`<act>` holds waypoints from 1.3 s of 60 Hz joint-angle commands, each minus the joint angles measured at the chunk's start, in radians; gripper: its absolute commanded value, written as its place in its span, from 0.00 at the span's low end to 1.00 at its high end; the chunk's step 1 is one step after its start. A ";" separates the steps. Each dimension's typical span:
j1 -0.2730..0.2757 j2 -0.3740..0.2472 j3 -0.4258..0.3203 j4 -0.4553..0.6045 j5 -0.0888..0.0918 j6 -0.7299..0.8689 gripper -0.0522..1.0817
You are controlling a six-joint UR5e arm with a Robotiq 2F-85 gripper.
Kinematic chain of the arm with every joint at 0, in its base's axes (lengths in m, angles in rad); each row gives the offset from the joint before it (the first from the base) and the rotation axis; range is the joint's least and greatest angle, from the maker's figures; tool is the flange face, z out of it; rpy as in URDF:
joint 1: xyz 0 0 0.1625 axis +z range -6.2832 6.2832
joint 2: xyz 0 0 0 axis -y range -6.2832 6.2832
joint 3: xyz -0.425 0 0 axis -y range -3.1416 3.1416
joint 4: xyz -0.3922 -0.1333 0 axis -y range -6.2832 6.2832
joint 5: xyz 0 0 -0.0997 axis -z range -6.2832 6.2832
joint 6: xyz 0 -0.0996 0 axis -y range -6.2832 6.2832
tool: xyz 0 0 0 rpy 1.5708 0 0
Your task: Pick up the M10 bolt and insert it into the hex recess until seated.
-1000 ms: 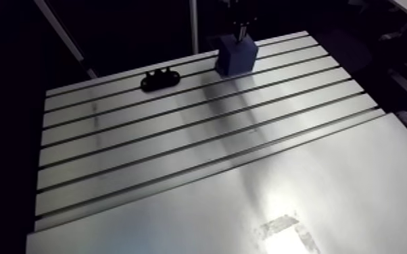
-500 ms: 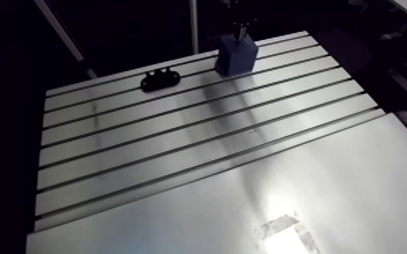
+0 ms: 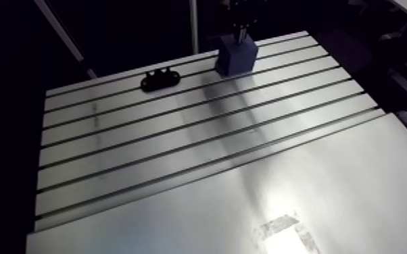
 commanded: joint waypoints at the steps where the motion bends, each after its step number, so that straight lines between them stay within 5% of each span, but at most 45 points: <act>1: 0.000 0.000 0.005 0.000 0.000 -0.002 1.00; 78: -0.005 -0.009 -0.003 0.000 -0.001 -0.003 1.00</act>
